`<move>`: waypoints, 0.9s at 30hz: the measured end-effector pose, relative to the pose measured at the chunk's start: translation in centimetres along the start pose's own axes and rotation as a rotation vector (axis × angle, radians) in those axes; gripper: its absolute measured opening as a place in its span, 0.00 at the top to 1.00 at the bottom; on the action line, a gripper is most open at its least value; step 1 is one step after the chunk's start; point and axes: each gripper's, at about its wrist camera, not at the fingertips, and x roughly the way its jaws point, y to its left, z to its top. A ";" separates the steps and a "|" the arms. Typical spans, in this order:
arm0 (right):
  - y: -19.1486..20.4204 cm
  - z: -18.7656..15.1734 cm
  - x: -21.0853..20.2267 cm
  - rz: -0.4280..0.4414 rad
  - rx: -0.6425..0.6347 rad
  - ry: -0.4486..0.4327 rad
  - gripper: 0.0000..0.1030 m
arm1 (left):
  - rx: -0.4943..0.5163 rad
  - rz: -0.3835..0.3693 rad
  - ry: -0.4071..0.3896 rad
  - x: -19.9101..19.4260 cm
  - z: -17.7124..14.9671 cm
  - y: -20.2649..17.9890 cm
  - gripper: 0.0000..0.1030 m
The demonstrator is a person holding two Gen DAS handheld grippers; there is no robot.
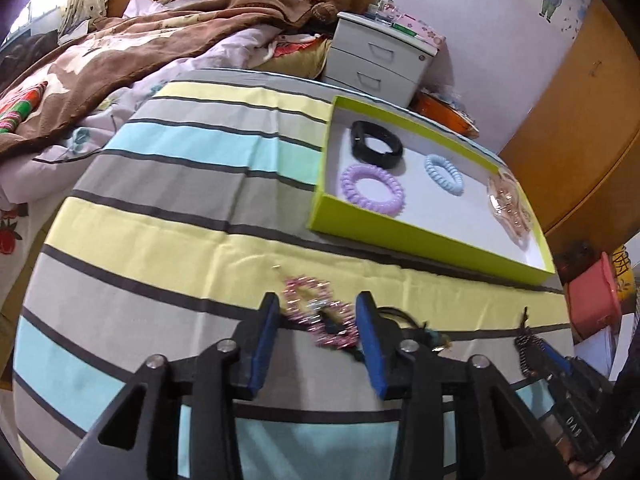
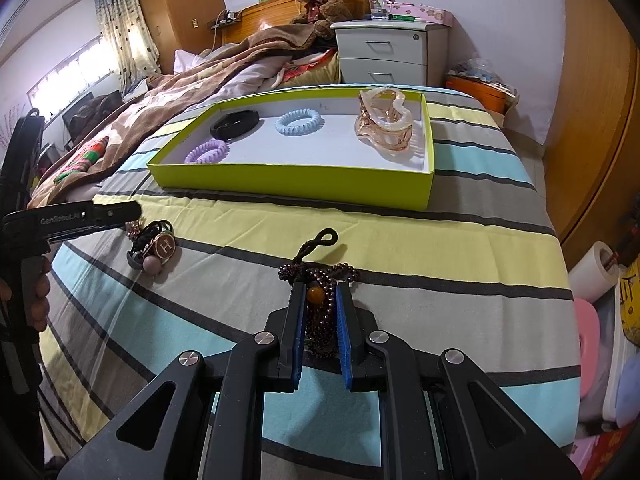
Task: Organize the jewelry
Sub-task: 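Grasp the pink rhinestone hair clip with the left gripper, then carry the pink clip and beaded bracelet over the green lid with both grippers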
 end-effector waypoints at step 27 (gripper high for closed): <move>-0.1 0.1 -0.1 0.015 -0.002 -0.020 0.87 | 0.053 0.121 -0.040 -0.1 0.2 -1.0 0.90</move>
